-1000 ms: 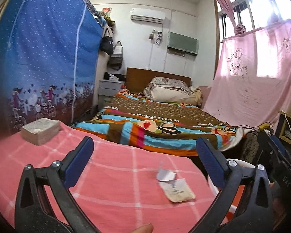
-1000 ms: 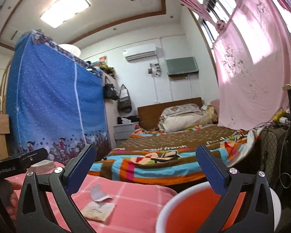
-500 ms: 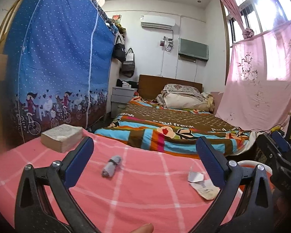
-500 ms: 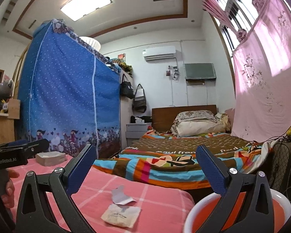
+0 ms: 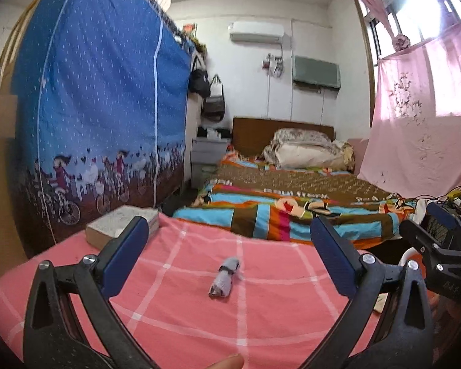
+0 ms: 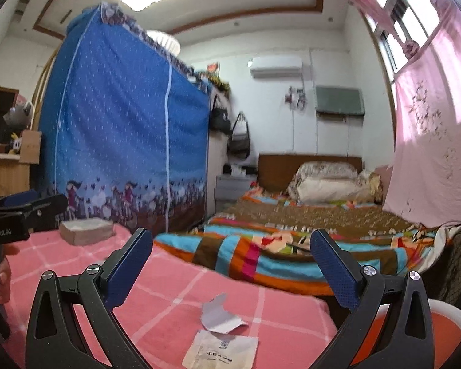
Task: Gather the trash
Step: 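Grasp the grey rolled cloth with the left tool while the right grasps torn white paper, then carry both items over the bucket and open both tools to drop them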
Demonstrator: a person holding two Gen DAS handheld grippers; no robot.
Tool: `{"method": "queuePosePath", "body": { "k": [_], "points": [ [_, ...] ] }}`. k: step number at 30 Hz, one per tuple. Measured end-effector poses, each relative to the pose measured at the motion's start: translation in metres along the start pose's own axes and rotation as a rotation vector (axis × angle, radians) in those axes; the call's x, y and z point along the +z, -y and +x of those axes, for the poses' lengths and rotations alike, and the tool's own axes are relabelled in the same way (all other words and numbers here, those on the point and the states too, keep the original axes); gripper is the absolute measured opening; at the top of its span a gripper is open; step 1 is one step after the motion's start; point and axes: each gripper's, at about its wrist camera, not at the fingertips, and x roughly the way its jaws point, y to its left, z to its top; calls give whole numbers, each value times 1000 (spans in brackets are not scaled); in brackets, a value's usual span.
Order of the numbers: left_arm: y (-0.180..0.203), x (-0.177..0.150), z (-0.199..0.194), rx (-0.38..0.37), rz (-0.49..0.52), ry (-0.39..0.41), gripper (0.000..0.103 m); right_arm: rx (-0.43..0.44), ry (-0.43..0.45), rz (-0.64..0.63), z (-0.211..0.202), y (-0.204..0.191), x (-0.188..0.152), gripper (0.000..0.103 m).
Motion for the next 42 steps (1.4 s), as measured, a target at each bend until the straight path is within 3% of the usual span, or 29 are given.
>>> {"method": "queuePosePath", "body": {
  "k": [8, 15, 17, 21, 25, 29, 31, 35, 39, 42],
  "points": [
    [-14, -15, 55, -19, -75, -290, 103, 43, -297, 58, 53, 9, -13, 103],
    [-19, -29, 84, -54, -122, -465, 102, 67, -509, 112, 87, 13, -31, 103],
    [-17, -33, 89, -66, -129, -498, 98, 76, -551, 114, 92, 12, -36, 103],
    [-13, -39, 100, -79, -124, -568, 76, 91, -637, 109, 102, 8, -44, 102],
    [-14, -42, 104, -89, -132, -601, 49, 129, -712, 119, 107, 5, -53, 89],
    [-17, -42, 105, -86, -148, -613, 34, 132, -712, 145, 105, 8, -52, 82],
    [-18, -41, 106, -86, -150, -616, 20, 127, -714, 153, 104, 10, -52, 75],
    [-12, -41, 105, -94, -124, -624, 12, 127, -720, 131, 102, 6, -52, 62],
    [-6, -40, 102, -105, -94, -617, 8, 139, -719, 125, 102, 5, -52, 44],
    [0, -38, 96, -121, -74, -598, 8, 148, -711, 147, 100, 8, -53, 41]
  ]
}}
